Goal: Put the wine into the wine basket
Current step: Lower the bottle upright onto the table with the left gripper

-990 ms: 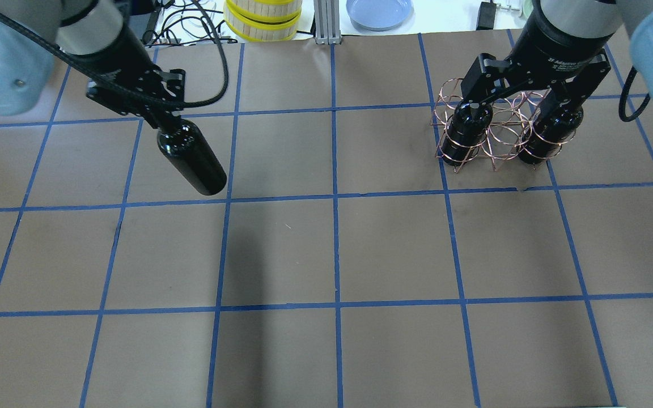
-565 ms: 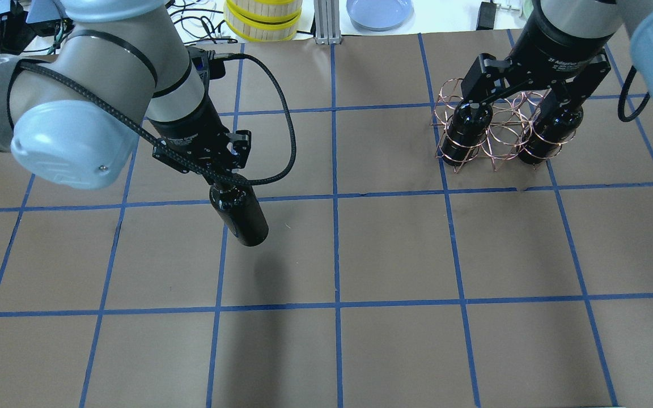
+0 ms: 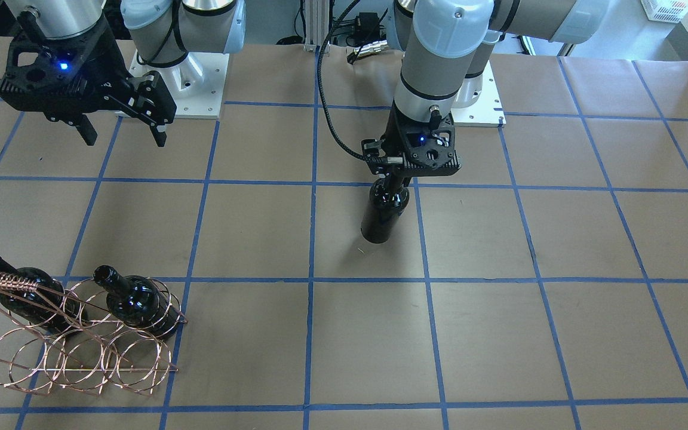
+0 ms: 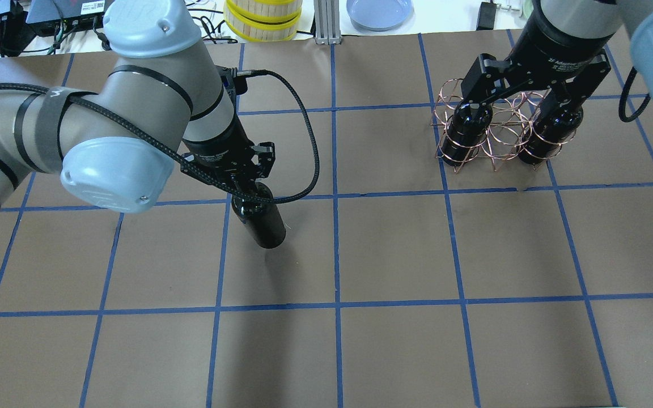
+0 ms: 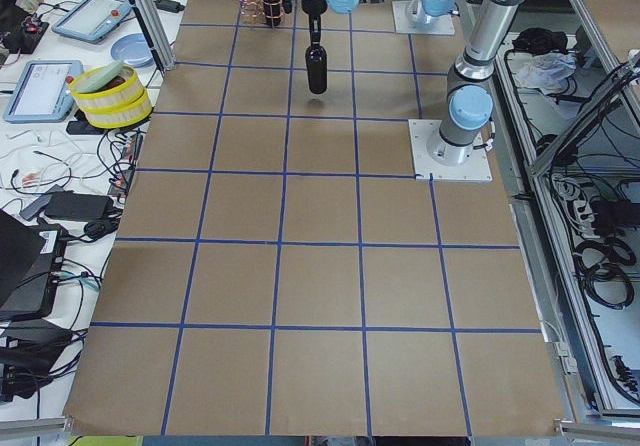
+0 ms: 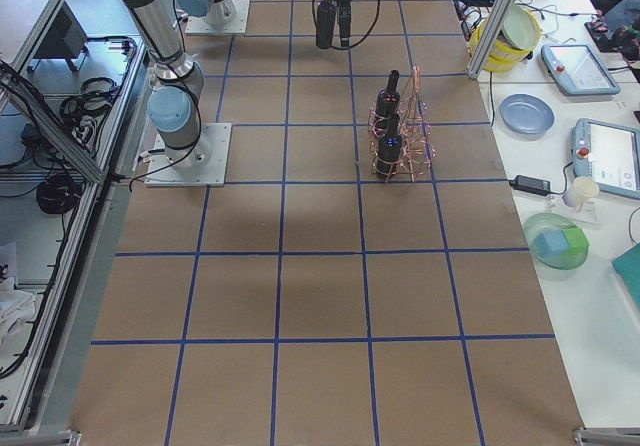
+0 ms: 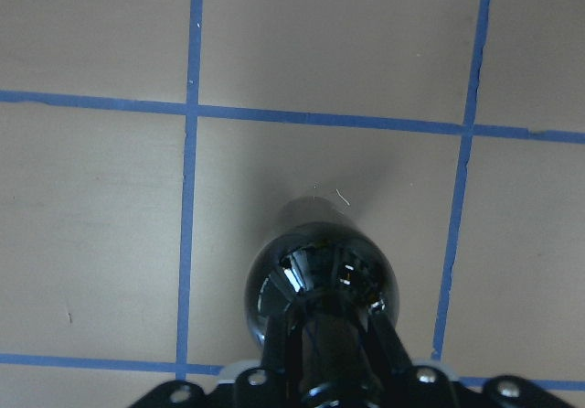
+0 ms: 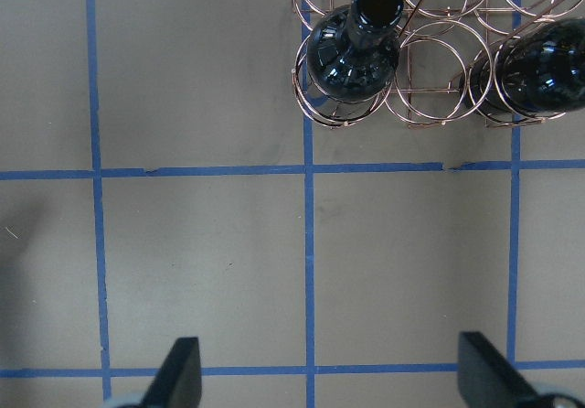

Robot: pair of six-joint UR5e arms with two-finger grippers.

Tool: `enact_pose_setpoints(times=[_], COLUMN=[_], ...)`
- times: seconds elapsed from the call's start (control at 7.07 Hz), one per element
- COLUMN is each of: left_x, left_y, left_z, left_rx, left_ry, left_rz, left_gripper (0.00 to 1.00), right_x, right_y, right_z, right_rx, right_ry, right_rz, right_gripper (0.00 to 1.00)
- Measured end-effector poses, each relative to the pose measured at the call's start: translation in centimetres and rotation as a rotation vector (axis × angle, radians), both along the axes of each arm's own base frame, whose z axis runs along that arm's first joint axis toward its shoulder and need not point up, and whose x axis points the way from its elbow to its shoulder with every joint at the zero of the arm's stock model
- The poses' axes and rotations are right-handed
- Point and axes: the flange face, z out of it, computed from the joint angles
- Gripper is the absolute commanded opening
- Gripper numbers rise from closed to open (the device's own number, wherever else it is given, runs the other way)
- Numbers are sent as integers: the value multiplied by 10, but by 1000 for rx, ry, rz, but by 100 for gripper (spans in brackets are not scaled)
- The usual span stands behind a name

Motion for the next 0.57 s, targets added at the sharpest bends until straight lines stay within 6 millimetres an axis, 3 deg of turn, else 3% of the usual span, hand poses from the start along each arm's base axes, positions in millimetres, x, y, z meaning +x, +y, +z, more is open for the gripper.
enact_pose_setpoints(times=[0.57], left_x=[3], left_y=[-7], left_z=[-14], left_rx=[13], left_ry=[-1], left_rz=[10], left_gripper=[10], right_x=[0], right_y=[0], right_z=[0], right_rx=[0], right_ry=[0], right_rz=[0], right_gripper=[100])
